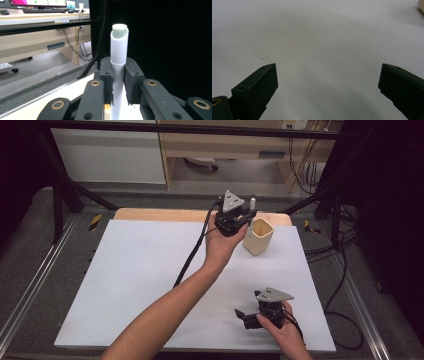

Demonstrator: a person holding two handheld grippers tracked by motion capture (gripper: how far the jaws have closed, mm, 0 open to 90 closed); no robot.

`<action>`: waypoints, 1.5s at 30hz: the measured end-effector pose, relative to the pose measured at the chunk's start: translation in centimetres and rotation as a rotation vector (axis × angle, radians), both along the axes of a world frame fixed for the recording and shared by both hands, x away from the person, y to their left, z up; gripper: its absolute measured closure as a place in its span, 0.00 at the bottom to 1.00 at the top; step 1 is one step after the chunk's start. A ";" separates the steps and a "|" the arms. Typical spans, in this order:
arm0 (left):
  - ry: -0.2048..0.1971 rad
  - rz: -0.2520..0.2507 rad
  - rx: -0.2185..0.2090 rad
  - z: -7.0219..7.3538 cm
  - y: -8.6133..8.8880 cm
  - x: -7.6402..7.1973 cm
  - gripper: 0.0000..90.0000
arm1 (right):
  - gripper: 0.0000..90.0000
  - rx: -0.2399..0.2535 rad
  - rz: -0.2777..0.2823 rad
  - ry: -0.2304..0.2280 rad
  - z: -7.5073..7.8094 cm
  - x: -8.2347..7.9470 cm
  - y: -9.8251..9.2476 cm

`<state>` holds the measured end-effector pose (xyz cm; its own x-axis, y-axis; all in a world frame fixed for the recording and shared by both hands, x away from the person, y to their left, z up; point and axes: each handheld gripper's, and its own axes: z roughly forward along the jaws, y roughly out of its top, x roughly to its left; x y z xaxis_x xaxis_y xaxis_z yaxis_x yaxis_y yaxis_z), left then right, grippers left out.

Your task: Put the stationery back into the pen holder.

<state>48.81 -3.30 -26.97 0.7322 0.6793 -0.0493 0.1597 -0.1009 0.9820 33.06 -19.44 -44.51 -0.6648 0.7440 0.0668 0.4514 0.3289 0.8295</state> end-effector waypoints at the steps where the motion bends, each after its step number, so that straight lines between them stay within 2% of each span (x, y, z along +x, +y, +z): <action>1: -0.002 -0.002 -0.002 0.0 -0.1 0.1 0.87 | 0.03 0.001 0.000 0.003 0.0 0.0 0.0; 8: -0.010 -0.009 -0.025 -0.1 -1.0 0.8 0.87 | 0.03 0.003 0.012 0.006 0.0 0.0 0.3; 21: -0.019 -0.007 -0.033 0.0 -2.1 1.9 0.87 | 0.03 0.005 0.012 0.001 0.0 0.1 0.2; 26: -0.024 -0.002 -0.021 -0.2 -2.4 2.3 0.87 | 0.03 0.018 -0.005 -0.004 0.3 0.1 0.1; 45: -0.014 0.017 0.004 -1.2 -3.2 4.0 0.87 | 0.03 0.017 0.004 -0.008 0.3 0.1 0.1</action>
